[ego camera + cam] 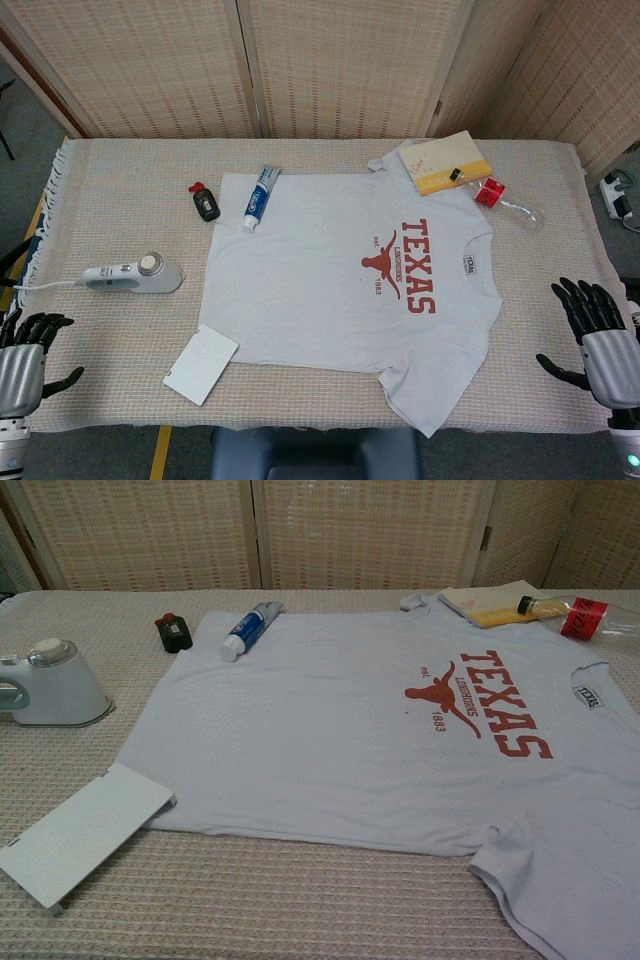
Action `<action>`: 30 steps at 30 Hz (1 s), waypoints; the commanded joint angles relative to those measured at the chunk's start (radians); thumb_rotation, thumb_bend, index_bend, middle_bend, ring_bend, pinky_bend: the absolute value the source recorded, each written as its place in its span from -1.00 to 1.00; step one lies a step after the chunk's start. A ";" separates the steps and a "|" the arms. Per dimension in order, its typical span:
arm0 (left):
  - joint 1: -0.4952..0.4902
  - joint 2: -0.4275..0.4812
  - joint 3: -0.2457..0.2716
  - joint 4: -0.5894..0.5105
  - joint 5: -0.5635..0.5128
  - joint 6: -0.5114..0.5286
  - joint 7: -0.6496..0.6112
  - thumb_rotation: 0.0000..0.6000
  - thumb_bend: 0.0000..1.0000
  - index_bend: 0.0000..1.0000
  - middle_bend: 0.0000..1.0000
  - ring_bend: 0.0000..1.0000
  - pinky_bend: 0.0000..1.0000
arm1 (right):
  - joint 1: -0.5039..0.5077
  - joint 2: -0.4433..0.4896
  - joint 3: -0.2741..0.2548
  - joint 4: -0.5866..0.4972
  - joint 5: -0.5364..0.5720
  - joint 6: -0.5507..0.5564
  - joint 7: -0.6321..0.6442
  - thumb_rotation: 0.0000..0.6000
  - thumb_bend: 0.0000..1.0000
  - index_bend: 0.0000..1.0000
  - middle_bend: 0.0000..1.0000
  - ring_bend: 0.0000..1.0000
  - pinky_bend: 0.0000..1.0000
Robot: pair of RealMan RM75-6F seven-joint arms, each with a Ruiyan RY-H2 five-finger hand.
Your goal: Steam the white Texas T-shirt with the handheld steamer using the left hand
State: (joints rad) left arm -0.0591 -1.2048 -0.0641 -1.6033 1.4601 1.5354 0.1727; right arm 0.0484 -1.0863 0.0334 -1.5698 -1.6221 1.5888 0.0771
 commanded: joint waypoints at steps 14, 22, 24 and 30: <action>-0.123 -0.025 -0.075 0.015 -0.037 -0.130 -0.008 1.00 -0.69 -0.32 -0.41 -0.59 -0.72 | -0.015 0.043 0.020 -0.044 -0.015 0.055 -0.042 1.00 -0.82 -1.00 -0.98 -1.00 -1.00; -0.262 -0.073 -0.159 0.076 -0.197 -0.326 0.060 1.00 -0.69 -0.50 -0.53 -0.68 -0.71 | -0.024 0.068 0.022 -0.069 -0.021 0.070 -0.059 1.00 -0.82 -1.00 -0.99 -1.00 -1.00; -0.297 -0.094 -0.178 0.107 -0.242 -0.365 0.085 1.00 -0.69 -0.53 -0.55 -0.69 -0.71 | -0.025 0.070 0.023 -0.069 -0.020 0.071 -0.058 1.00 -0.82 -1.00 -0.99 -1.00 -1.00; -0.387 -0.173 -0.218 0.234 -0.368 -0.462 0.140 1.00 -0.69 -0.53 -0.55 -0.70 -0.70 | -0.025 0.069 0.026 -0.064 -0.011 0.066 -0.054 1.00 -0.82 -1.00 -0.99 -1.00 -1.00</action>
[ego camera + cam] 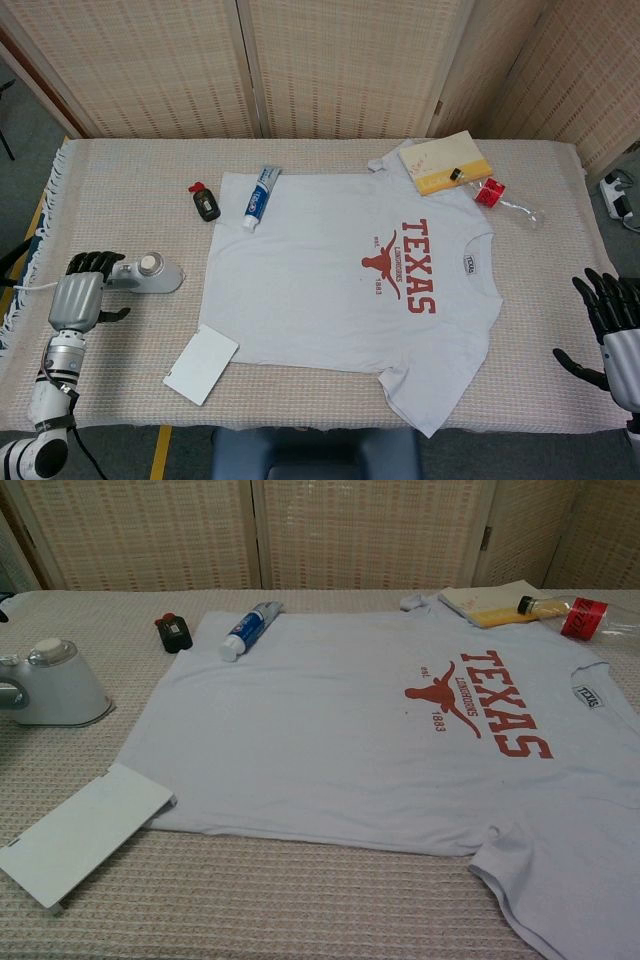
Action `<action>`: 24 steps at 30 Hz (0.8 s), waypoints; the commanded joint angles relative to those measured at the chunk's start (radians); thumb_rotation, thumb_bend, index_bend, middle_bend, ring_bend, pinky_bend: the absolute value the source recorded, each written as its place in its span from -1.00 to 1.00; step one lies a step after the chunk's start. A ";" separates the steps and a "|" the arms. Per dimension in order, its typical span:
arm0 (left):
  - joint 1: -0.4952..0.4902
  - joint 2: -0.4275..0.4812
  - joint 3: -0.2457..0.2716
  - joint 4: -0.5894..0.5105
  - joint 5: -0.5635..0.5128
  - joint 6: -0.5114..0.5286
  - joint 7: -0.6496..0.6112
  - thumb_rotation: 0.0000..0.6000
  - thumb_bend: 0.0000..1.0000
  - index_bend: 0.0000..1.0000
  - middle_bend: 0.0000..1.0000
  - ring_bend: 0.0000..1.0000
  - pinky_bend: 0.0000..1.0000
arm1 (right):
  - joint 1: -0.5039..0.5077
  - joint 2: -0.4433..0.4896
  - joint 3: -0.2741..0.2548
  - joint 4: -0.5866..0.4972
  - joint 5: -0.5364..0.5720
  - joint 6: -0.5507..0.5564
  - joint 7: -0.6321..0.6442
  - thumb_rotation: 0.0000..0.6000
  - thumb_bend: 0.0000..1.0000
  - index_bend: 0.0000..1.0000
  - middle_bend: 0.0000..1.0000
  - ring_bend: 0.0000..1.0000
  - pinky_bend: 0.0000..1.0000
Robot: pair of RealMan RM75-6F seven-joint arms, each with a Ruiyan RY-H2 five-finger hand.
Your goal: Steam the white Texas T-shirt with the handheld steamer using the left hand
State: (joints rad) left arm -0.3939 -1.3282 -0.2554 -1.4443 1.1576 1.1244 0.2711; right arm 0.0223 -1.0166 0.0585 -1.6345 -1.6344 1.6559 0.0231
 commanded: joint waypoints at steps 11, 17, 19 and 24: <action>-0.154 -0.161 -0.042 0.320 -0.200 -0.171 0.085 1.00 -0.59 -0.41 -0.48 -0.65 -0.65 | 0.003 -0.001 0.005 -0.009 0.007 -0.012 -0.016 1.00 -0.82 -1.00 -0.99 -1.00 -1.00; -0.183 -0.204 -0.037 0.422 -0.221 -0.208 0.072 1.00 -0.41 -0.26 -0.33 -0.56 -0.61 | 0.004 -0.002 0.007 -0.018 0.013 -0.018 -0.030 1.00 -0.82 -1.00 -0.99 -1.00 -1.00; -0.186 -0.215 -0.032 0.448 -0.215 -0.211 0.060 1.00 -0.34 -0.21 -0.27 -0.52 -0.58 | 0.005 -0.002 0.007 -0.022 0.016 -0.022 -0.034 1.00 -0.82 -1.00 -0.99 -1.00 -1.00; -0.192 -0.232 -0.016 0.494 -0.194 -0.233 0.019 1.00 -0.29 0.13 0.10 -0.22 -0.42 | 0.010 -0.005 0.009 -0.030 0.020 -0.034 -0.042 1.00 -0.82 -1.00 -0.99 -1.00 -1.00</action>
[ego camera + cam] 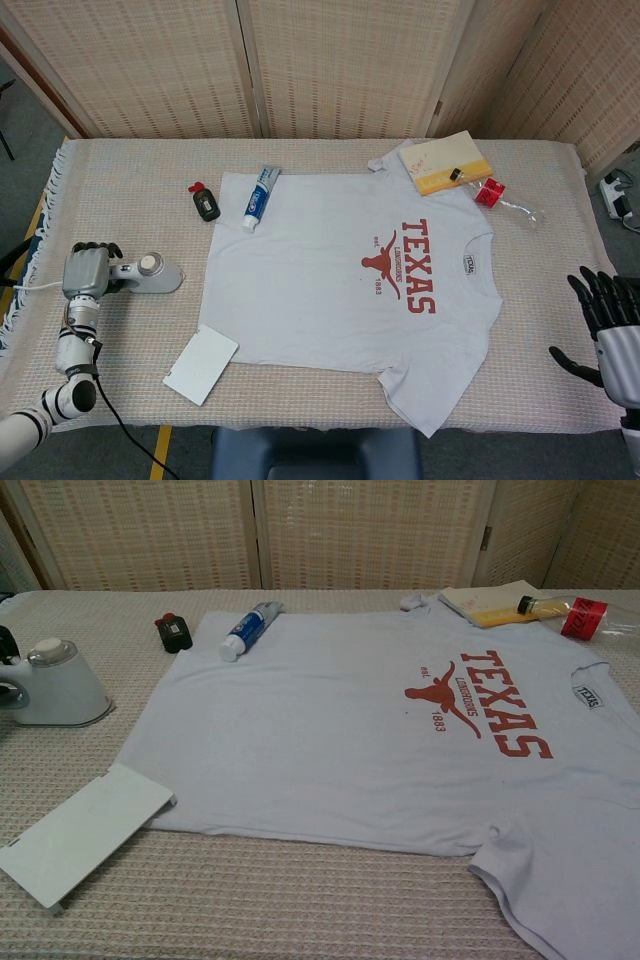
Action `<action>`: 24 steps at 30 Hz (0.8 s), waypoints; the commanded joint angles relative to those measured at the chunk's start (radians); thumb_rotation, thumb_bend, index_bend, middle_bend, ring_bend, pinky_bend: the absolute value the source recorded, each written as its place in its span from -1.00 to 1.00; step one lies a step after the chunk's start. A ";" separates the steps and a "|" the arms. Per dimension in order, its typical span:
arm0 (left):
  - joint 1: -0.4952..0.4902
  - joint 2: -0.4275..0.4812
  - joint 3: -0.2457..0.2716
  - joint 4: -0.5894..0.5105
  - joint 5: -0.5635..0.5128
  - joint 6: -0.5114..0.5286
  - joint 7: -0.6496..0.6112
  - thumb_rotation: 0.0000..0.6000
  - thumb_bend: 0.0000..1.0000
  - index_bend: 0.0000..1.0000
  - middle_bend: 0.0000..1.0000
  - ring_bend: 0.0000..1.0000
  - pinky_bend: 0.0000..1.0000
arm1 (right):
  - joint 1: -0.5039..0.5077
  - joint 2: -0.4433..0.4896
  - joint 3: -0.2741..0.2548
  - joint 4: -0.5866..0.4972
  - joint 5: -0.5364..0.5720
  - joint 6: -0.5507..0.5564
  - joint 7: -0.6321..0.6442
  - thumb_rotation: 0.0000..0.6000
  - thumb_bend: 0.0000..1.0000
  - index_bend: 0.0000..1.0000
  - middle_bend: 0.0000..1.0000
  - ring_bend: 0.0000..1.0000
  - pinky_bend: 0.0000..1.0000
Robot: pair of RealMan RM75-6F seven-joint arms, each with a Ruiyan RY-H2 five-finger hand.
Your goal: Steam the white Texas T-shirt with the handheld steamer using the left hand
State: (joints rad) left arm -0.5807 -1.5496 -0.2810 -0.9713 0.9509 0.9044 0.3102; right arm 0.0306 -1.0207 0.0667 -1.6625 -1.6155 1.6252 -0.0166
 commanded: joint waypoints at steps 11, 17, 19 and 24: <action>-0.018 -0.045 0.059 0.129 0.155 -0.081 -0.264 1.00 -0.23 0.69 0.80 0.46 0.29 | 0.022 0.005 -0.032 -0.025 0.014 -0.098 -0.019 1.00 -0.79 -1.00 -0.98 -1.00 -1.00; -0.016 -0.053 0.061 0.172 0.254 -0.016 -0.471 1.00 -0.14 0.72 1.00 0.67 0.40 | 0.077 0.028 -0.075 -0.071 0.011 -0.251 0.021 1.00 -0.23 -1.00 -0.92 -1.00 -0.97; -0.016 -0.045 0.062 0.170 0.271 -0.011 -0.519 1.00 -0.14 0.73 1.00 0.71 0.42 | 0.099 0.027 -0.084 -0.071 0.003 -0.295 0.032 1.00 0.04 -1.00 -0.91 -1.00 -0.97; -0.012 -0.003 0.057 0.099 0.302 0.009 -0.614 1.00 -0.14 0.84 1.00 0.80 0.46 | 0.142 0.011 -0.099 -0.060 -0.012 -0.371 0.040 1.00 0.61 -1.00 -0.88 -1.00 -0.97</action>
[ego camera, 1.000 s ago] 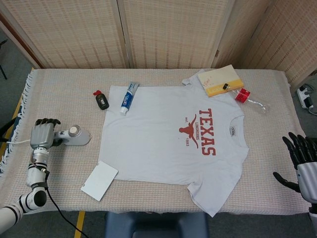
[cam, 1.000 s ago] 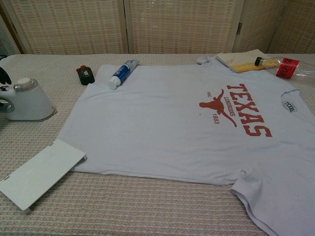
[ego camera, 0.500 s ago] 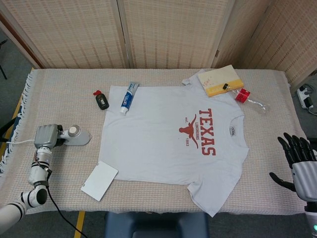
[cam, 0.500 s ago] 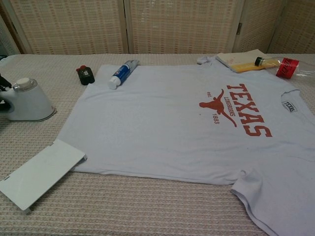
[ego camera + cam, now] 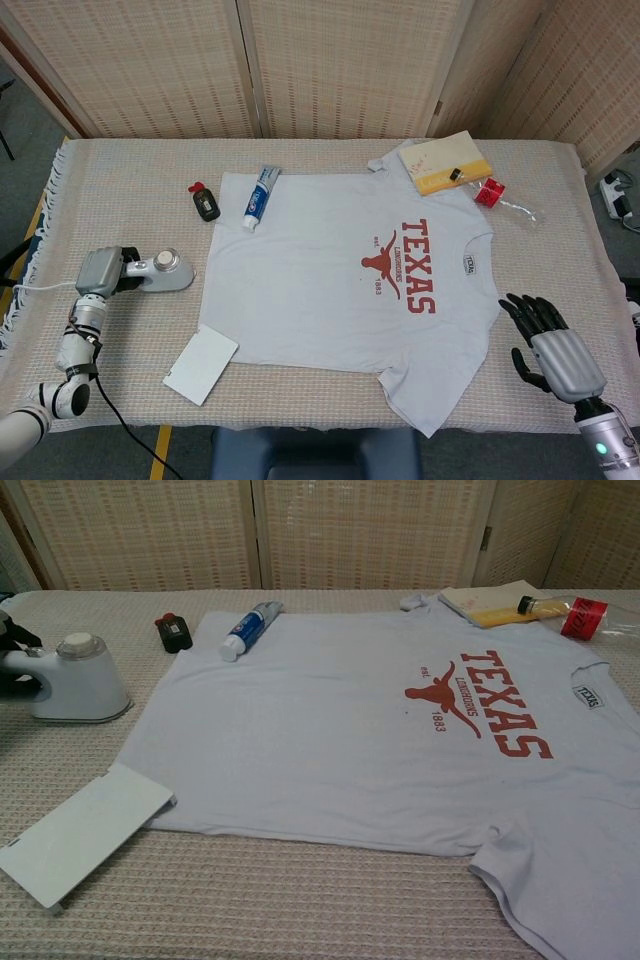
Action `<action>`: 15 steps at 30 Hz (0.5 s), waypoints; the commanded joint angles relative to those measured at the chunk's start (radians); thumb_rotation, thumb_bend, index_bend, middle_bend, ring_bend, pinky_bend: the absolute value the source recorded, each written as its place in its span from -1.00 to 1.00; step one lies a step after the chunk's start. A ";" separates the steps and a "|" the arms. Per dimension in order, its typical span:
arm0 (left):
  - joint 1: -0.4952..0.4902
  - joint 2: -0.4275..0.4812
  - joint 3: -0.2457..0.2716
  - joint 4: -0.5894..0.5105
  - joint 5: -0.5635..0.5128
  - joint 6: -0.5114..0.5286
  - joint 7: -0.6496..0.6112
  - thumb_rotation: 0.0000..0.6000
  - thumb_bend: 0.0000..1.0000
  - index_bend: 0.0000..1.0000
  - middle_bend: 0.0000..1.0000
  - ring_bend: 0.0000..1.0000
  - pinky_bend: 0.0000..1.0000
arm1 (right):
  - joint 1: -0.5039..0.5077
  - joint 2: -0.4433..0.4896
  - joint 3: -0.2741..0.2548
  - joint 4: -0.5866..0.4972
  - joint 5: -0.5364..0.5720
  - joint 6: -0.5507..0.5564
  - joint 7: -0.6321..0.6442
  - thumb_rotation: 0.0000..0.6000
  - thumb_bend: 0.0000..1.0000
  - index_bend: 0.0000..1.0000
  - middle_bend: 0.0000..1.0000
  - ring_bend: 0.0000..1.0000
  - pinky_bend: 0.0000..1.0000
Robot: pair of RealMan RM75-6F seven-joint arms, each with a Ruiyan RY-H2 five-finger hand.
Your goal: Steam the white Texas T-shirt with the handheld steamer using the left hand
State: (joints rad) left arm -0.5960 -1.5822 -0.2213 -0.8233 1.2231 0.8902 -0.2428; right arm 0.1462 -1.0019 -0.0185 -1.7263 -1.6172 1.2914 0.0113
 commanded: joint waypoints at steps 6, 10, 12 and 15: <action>0.010 0.089 -0.004 -0.192 0.104 0.132 -0.097 1.00 -0.13 0.88 1.00 0.83 0.46 | 0.058 -0.046 -0.030 0.054 -0.027 -0.086 0.033 0.87 0.94 -1.00 -0.78 -0.96 -0.97; 0.000 0.110 0.000 -0.304 0.154 0.184 -0.072 1.00 -0.13 0.88 1.00 0.83 0.46 | 0.069 -0.094 -0.051 0.119 -0.042 -0.112 0.065 0.85 1.00 -1.00 -0.71 -0.89 -0.91; -0.015 0.108 0.002 -0.352 0.172 0.194 -0.044 1.00 -0.13 0.88 1.00 0.83 0.46 | 0.075 -0.131 -0.060 0.166 -0.049 -0.123 0.102 0.84 1.00 -1.00 -0.69 -0.88 -0.86; -0.047 0.089 0.005 -0.399 0.188 0.181 0.005 1.00 -0.13 0.88 1.00 0.83 0.46 | 0.089 -0.178 -0.076 0.235 -0.056 -0.151 0.154 0.77 1.00 -0.99 -0.68 -0.90 -0.85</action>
State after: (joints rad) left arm -0.6200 -1.4862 -0.2194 -1.1906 1.3907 1.0687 -0.2698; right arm 0.2218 -1.1417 -0.0785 -1.5386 -1.6637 1.1652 0.1262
